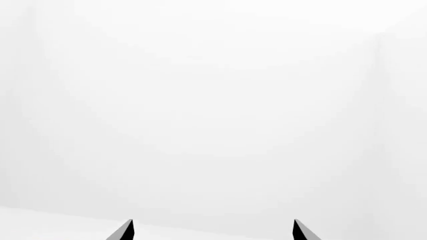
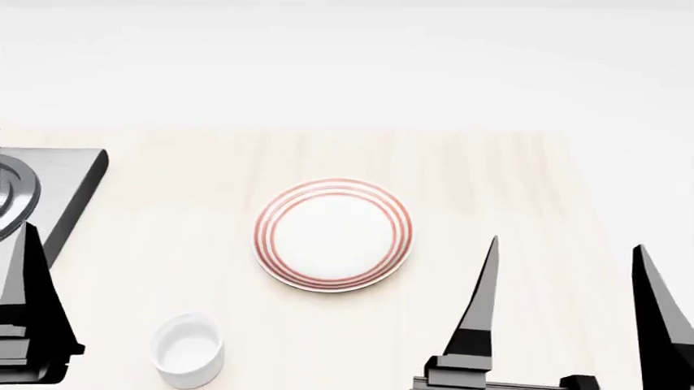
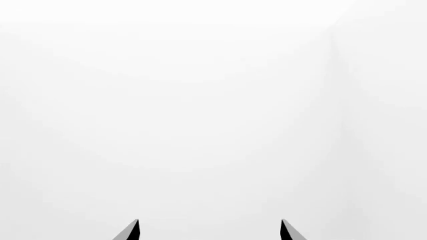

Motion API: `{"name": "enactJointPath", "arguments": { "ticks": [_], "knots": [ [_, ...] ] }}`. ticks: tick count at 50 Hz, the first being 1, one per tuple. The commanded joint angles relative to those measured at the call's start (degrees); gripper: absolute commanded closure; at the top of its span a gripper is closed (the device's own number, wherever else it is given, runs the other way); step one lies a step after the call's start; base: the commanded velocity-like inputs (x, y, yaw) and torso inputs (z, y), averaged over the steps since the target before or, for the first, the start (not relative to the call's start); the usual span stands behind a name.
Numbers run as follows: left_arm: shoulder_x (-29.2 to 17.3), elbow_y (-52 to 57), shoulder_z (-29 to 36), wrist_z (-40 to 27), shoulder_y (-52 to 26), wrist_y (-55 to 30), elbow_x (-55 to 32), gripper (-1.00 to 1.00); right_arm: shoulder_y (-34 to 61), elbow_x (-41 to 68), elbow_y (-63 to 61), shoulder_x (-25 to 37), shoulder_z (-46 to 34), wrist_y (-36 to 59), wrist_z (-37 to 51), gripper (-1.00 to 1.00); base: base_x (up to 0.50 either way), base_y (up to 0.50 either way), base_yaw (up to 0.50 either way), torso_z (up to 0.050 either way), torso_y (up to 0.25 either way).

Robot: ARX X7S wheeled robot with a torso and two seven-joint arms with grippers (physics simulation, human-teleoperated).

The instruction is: Pick the akita bowl on the cookies box and place it on the plate.

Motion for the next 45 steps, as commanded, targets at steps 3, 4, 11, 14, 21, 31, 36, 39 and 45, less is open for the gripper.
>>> {"name": "enactJointPath", "arguments": {
  "ticks": [3, 4, 11, 14, 21, 31, 36, 39, 45],
  "knots": [
    [-0.39, 0.22, -0.28, 0.72, 0.08, 1.14, -1.73, -1.0, -0.07, -0.16, 0.11, 0.19, -0.09, -0.8, 0.34, -1.0, 0.0, 0.0, 0.0, 0.05, 0.0],
    [-0.4, 0.26, -0.32, 0.63, 0.03, 1.03, -1.86, -1.0, -0.17, -0.23, 0.35, 0.17, -0.12, -1.13, 0.28, -1.0, 0.0, 0.0, 0.0, 0.05, 0.0],
    [-0.56, 0.32, -0.29, 0.4, -0.04, 0.84, -2.27, -1.0, 0.21, 0.02, -0.5, 0.56, -0.17, -0.03, 0.63, -1.0, 0.0, 0.0, 0.0, 0.05, 0.0],
    [-0.67, 0.35, -0.27, 0.4, -0.01, 0.77, -2.53, -1.0, -0.21, -0.32, 0.34, 0.45, -0.37, -1.25, 0.43, -1.0, 0.0, 0.0, 0.0, 0.05, 0.0],
    [-0.96, 0.26, -0.16, 0.45, -0.17, 0.46, -3.17, -1.0, 0.41, 0.06, -0.33, 0.86, -0.4, 0.09, 0.75, -1.0, 0.0, 0.0, 0.0, 0.05, 0.0],
    [-1.41, 0.24, 0.02, 0.44, 0.0, 0.04, -3.73, -1.0, 0.06, -0.02, -0.12, 1.09, -0.57, -0.24, 0.87, -1.0, 0.0, 0.0, 0.0, 0.05, 0.0],
    [-1.16, -0.56, 0.63, -1.21, -0.46, -0.66, -1.23, -1.0, 0.04, 0.34, 0.21, 1.25, -0.46, -0.29, 0.84, -1.0, 0.0, 0.0, 0.0, 0.05, 0.0],
    [-1.14, -0.62, 0.7, -1.69, -0.6, -0.82, -0.75, -1.0, 0.59, 0.76, -0.77, 1.58, -0.1, 1.12, 1.31, -1.0, 0.0, 0.0, 0.0, 0.017, 0.0],
    [-1.53, -0.92, -0.39, -0.47, -0.7, -0.67, -4.44, -1.0, 0.12, 0.23, 0.23, 1.52, -0.25, -0.19, 1.25, -1.0, 0.0, 0.0, 0.0, 0.0, 0.0]
  ]
}}
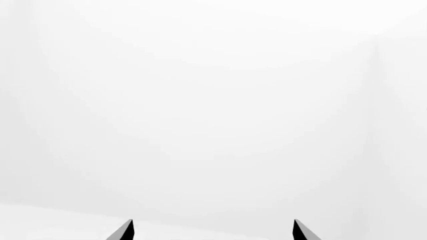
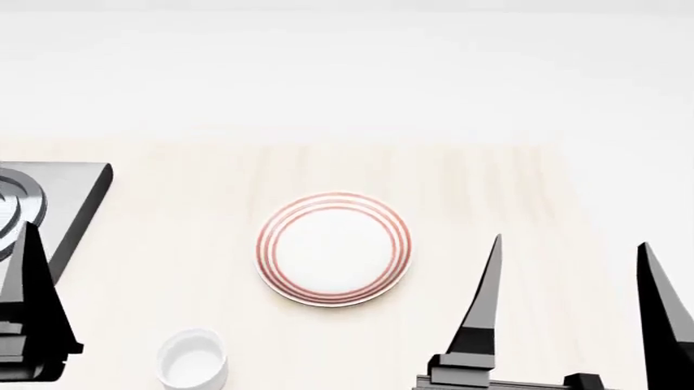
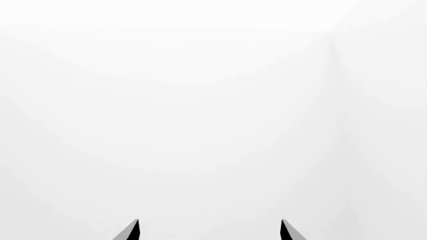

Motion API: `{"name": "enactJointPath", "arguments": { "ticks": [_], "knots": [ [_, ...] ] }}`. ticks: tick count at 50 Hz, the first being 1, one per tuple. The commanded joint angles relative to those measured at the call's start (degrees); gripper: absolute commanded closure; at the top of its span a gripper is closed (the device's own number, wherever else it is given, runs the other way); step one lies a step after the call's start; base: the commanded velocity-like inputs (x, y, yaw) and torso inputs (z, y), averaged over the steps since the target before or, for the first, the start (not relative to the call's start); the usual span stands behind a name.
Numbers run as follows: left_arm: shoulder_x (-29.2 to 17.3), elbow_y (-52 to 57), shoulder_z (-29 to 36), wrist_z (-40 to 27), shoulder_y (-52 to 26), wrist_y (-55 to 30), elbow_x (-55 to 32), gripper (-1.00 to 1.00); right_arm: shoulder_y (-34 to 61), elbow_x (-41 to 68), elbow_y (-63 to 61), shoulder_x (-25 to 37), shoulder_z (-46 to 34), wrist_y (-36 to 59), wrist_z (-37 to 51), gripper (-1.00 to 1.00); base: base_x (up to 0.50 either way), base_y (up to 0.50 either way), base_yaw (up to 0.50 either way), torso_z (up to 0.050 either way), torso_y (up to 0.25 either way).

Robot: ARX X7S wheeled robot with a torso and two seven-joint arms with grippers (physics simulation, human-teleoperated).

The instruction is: Pick the akita bowl on the cookies box and place it on the plate.

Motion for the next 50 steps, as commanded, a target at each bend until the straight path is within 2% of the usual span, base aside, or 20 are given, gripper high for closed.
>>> {"name": "enactJointPath", "arguments": {
  "ticks": [1, 18, 40, 50],
  "knots": [
    [-0.39, -0.7, -0.28, 0.11, -0.3, 0.0, -0.97, -1.0, -0.16, -0.13, 0.56, 0.26, 0.02, -0.46, 0.2, -1.0, 0.0, 0.0, 0.0, 0.0, 0.0],
    [-0.19, -0.58, -0.33, 0.21, 0.36, 2.59, -0.26, -1.0, -0.24, 0.14, 0.52, 0.83, 0.13, -0.62, 0.37, -1.0, 0.0, 0.0, 0.0, 0.001, -0.226],
    [-0.76, -0.64, 0.26, -0.4, -0.11, 1.71, -0.65, -1.0, 0.25, 0.32, 0.46, 1.36, -0.52, -0.21, 0.53, -1.0, 0.0, 0.0, 0.0, 0.002, -0.249],
    [-0.97, -0.74, 0.3, -0.84, -0.24, 0.85, -1.65, -1.0, 0.23, 0.73, 0.76, 1.54, -0.82, -0.2, 0.4, -1.0, 0.0, 0.0, 0.0, 0.001, -0.029]
  ]
}}
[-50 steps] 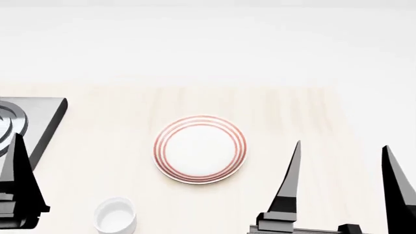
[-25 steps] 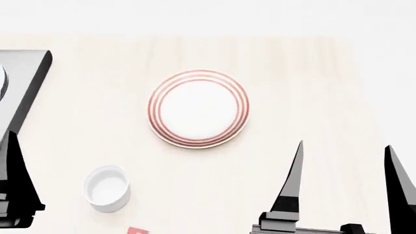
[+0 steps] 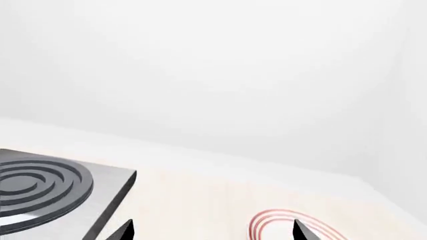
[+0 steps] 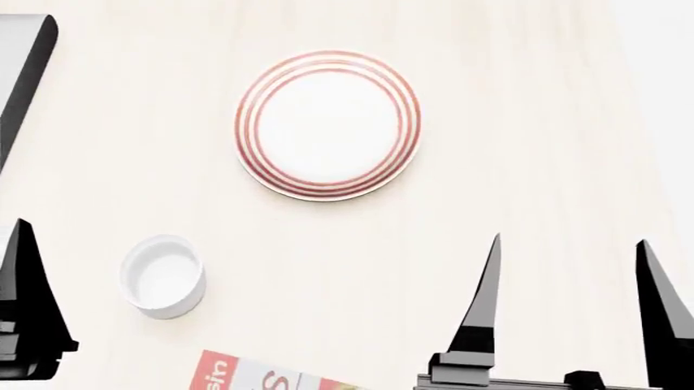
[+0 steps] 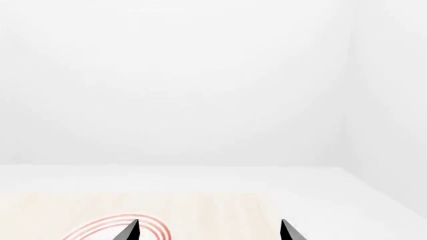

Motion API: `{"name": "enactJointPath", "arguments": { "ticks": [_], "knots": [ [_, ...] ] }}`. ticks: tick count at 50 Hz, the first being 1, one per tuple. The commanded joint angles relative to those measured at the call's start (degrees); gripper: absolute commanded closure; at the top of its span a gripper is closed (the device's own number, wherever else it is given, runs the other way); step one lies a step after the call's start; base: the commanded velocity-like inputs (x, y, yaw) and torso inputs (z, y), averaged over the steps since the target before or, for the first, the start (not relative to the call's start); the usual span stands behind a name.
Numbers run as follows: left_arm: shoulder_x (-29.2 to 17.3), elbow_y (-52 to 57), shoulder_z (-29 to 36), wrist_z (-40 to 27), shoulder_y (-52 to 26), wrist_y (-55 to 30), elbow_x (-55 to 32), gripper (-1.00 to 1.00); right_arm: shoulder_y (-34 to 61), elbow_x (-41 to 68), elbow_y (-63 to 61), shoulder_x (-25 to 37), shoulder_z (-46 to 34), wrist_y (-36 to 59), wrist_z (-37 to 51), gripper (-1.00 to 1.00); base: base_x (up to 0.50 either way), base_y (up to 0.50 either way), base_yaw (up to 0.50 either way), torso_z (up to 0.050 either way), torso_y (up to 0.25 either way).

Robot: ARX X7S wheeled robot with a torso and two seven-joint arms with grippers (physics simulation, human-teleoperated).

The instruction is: Pick the akita bowl on the cookies box and place it on the plate.

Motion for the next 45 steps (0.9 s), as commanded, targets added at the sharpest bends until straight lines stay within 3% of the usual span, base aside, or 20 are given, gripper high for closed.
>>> {"name": "enactJointPath", "arguments": {
  "ticks": [1, 6, 14, 26, 34, 36, 45],
  "knots": [
    [-0.23, -0.18, 0.14, -0.52, -0.21, -0.85, -0.7, -1.0, -0.09, 0.62, 0.62, 0.19, -0.34, -0.16, -0.3, -1.0, 0.0, 0.0, 0.0, 0.0, 0.0],
    [-0.37, -0.5, 0.19, -1.89, -0.88, -2.42, -0.29, -1.0, 0.39, 2.73, 0.24, 0.99, -0.33, 2.2, -0.81, -1.0, 0.0, 0.0, 0.0, 0.0, 0.0],
    [-1.13, -1.76, 0.5, -4.63, -3.08, -6.71, 1.04, -1.0, 5.36, 7.36, -2.84, 5.5, -2.07, 14.96, -2.37, -1.0, 0.0, 0.0, 0.0, 0.0, 0.0],
    [-2.44, -3.67, 0.49, -6.63, -6.83, -11.89, 1.0, -1.0, 11.71, 7.9, -6.84, 11.28, -5.8, 25.98, -4.58, -1.0, 0.0, 0.0, 0.0, 0.0, 0.0],
    [-2.73, -3.52, 0.62, -6.86, -6.99, -11.99, 1.19, -1.0, 16.56, 15.02, -10.71, 14.02, -5.04, 33.15, -7.6, -1.0, 0.0, 0.0, 0.0, 0.0, 0.0],
    [-2.87, -3.37, 0.73, -6.8, -7.17, -11.97, 1.27, -1.0, 19.38, 21.12, -12.41, 14.8, -3.63, 37.69, -8.75, -1.0, 0.0, 0.0, 0.0, 0.0, 0.0],
    [-2.83, -3.63, 1.37, -6.45, -6.72, -11.86, 1.0, -1.0, 26.48, 32.01, -16.16, 17.87, -6.56, 49.3, -11.13, -1.0, 0.0, 0.0, 0.0, 0.0, 0.0]
  ]
}}
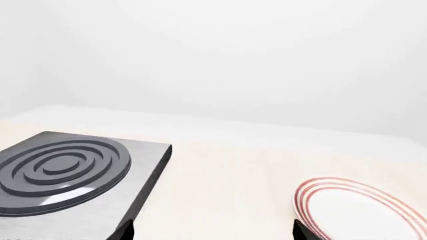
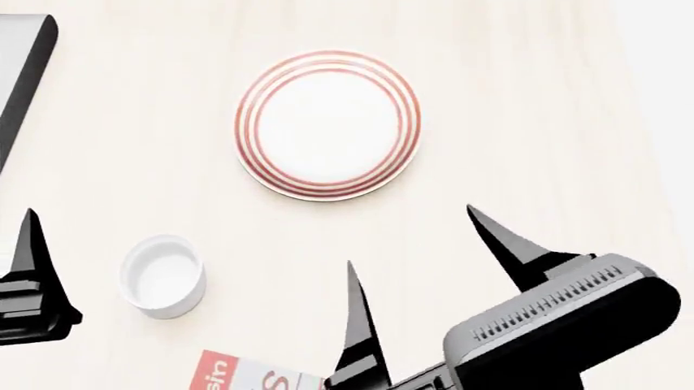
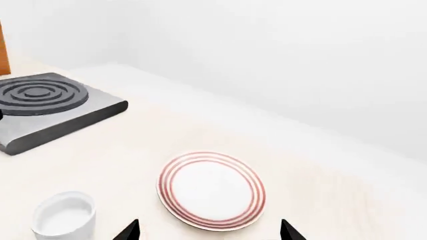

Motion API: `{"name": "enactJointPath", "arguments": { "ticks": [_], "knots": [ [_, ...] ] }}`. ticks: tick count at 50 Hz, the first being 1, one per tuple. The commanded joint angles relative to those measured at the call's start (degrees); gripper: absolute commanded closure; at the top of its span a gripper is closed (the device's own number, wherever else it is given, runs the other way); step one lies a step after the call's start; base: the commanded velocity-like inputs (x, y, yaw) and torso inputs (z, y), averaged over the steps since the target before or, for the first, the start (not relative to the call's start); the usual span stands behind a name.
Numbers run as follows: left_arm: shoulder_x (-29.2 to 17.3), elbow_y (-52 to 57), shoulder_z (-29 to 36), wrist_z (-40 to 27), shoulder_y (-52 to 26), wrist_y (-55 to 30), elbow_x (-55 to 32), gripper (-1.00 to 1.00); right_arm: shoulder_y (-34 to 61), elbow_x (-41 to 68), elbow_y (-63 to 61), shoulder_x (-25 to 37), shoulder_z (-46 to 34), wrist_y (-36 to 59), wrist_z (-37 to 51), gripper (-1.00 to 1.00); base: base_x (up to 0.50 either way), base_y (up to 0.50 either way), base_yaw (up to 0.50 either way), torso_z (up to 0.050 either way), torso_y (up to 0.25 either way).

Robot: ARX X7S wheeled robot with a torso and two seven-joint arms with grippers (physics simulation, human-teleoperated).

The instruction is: Pick the akita bowl on the cookies box and place it on the plate.

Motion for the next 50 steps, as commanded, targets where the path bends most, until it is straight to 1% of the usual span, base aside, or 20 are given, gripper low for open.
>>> {"name": "enactJointPath", "arguments": {
  "ticks": [1, 6, 11, 13, 15, 16, 18, 20, 27, 28, 32, 36, 41, 47, 50],
  "knots": [
    [-0.27, -0.22, 0.57, -0.05, -0.24, -0.65, -0.2, -1.0, 8.01, 13.67, -4.67, 3.54, -1.24, 13.51, -3.08, -1.0, 0.0, 0.0, 0.0, 0.0, 0.0],
    [-0.35, -0.52, 0.78, 0.04, -0.23, -0.56, -0.14, -1.0, 9.47, 14.45, -5.72, 4.43, -3.12, 15.4, -3.03, -1.0, 0.0, 0.0, 0.0, 0.0, 0.0],
    [-0.43, -0.47, 0.95, -0.02, -0.43, -0.77, -0.26, -1.0, 12.94, 16.76, -7.93, 6.11, -5.46, 19.5, -2.51, -1.0, 0.0, 0.0, 0.0, 0.0, 0.0],
    [-0.43, -0.5, 1.07, -0.01, -0.48, -0.8, -0.27, -1.0, 14.58, 19.08, -8.38, 6.56, -6.14, 21.83, -1.52, -1.0, 0.0, 0.0, 0.0, 0.0, 0.0],
    [-0.49, -0.49, 1.14, -0.01, -0.56, -0.86, -0.28, -1.0, 17.09, 23.86, -8.46, 6.81, -5.95, 24.88, 0.19, -1.0, 0.0, 0.0, 0.0, 0.0, 0.0],
    [-0.5, -0.5, 1.15, -0.02, -0.56, -0.85, -0.29, -1.0, 17.33, 24.37, -8.42, 6.9, -6.05, 24.86, 0.61, -1.0, 0.0, 0.0, 0.0, 0.0, 0.0],
    [-0.55, -0.55, 1.05, -0.09, -0.74, -0.88, -0.36, -1.0, 20.04, 27.82, -8.52, 7.43, -7.93, 28.26, 1.57, -1.0, 0.0, 0.0, 0.0, 0.0, 0.0],
    [-0.58, -0.7, 1.02, -0.18, -0.93, -0.91, -0.32, -1.0, 21.05, 28.13, -8.74, 8.16, -10.19, 28.16, 1.85, -1.0, 0.0, 0.0, 0.0, 0.0, 0.0],
    [-0.79, -1.72, 1.02, -0.57, -1.89, -1.01, 0.33, -1.0, 24.15, 32.53, -8.25, 8.33, -13.44, 30.37, 4.21, -1.0, 0.0, 0.0, 0.0, 0.0, 0.0],
    [-1.05, -2.06, 1.4, -0.3, -2.03, -0.92, 0.8, -1.0, 24.88, 32.59, -8.6, 8.5, -14.97, 30.99, 4.03, -1.0, 0.0, 0.0, 0.0, 0.0, 0.0],
    [-2.05, -2.62, 2.83, 0.86, -2.52, -1.01, 1.92, -1.0, 26.42, 35.05, -8.39, 8.63, -16.57, 31.34, 5.56, -1.0, 0.0, 0.0, 0.0, 0.0, 0.0],
    [-3.49, -2.66, 4.33, 2.52, -3.14, -4.61, 0.26, -1.0, 28.87, 37.34, -8.34, 8.16, -18.57, 33.03, 7.09, -1.0, 0.0, 0.0, 0.0, 0.0, 0.0],
    [-3.95, -2.77, 4.31, 3.05, -3.29, -4.78, -0.17, -1.0, 30.85, 39.82, -7.87, 7.42, -19.94, 34.06, 8.93, -1.0, 0.0, 0.0, 0.0, 0.0, 0.0],
    [-4.72, -2.19, 4.55, 3.96, -3.58, -5.25, -0.87, -1.0, 32.94, 44.11, -7.23, 6.07, -21.74, 36.22, 12.49, -1.0, 0.0, 0.0, 0.0, 0.0, 0.0],
    [-5.05, -2.01, 4.98, 4.28, -3.4, -4.85, -0.36, -1.0, 34.6, 49.33, -6.28, 5.23, -22.41, 37.12, 16.21, -1.0, 0.0, 0.0, 0.0, 0.0, 0.0]
  ]
}}
